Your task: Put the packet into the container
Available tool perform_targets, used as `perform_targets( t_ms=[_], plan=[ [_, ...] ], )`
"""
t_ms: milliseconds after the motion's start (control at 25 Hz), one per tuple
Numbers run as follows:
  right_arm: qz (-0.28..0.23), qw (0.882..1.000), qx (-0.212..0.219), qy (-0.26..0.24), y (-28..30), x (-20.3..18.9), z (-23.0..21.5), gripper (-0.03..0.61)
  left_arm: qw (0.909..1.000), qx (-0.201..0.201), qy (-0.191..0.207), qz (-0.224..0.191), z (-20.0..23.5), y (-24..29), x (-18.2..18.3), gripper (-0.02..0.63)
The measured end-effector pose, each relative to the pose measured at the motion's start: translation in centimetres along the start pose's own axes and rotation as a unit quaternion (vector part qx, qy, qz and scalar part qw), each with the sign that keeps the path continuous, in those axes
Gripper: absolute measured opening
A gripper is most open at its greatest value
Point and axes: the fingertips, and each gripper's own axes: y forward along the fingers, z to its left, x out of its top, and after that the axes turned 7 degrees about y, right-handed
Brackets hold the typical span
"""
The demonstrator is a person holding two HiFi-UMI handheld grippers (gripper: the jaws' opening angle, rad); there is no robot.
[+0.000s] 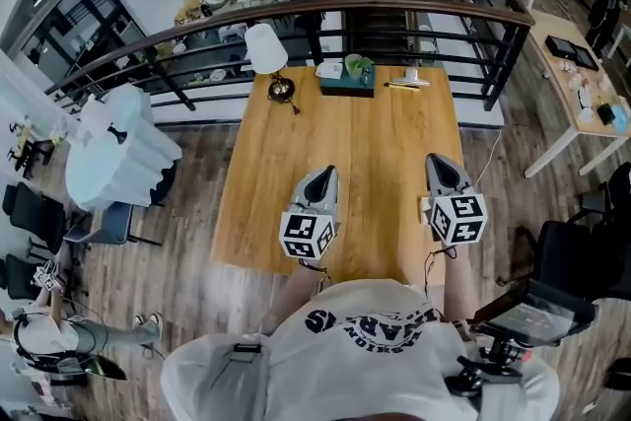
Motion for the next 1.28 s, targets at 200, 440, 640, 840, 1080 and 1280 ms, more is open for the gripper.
perform_targets(
  t_ms=[200,440,640,840,1080,1280],
  plan=[
    [0.018,0.999,0.023,-0.036,0.4,0.5,-0.3,0.009,0.9999,-0.003,-0.009,0.004,-0.1,0.3,-0.7,0.003],
    [0.099,0.978,0.079,-0.164,1.9,0.2,0.7,0.068,0.9999,0.003,-0.014,0.008,0.4,0.3,-0.9,0.003],
    [0.228,0.912,0.145,-0.308,2.8,-3.3,0.9,0.238,0.9998,0.005,-0.018,0.01,0.6,0.4,-1.2,0.003],
    [0.309,0.839,0.18,-0.409,3.2,-6.9,-0.4,0.401,0.9995,0.017,-0.022,0.014,1.2,0.4,-1.6,0.003],
    [0.41,0.713,0.198,-0.533,2.7,-11.8,-4.1,0.423,0.9992,0.028,-0.025,0.011,1.8,-0.1,-1.5,0.003],
    [0.463,0.664,0.256,-0.529,1.4,-13.2,-5.1,0.429,0.9989,0.034,-0.027,0.014,2.1,-0.7,-1.7,0.003]
  ],
)
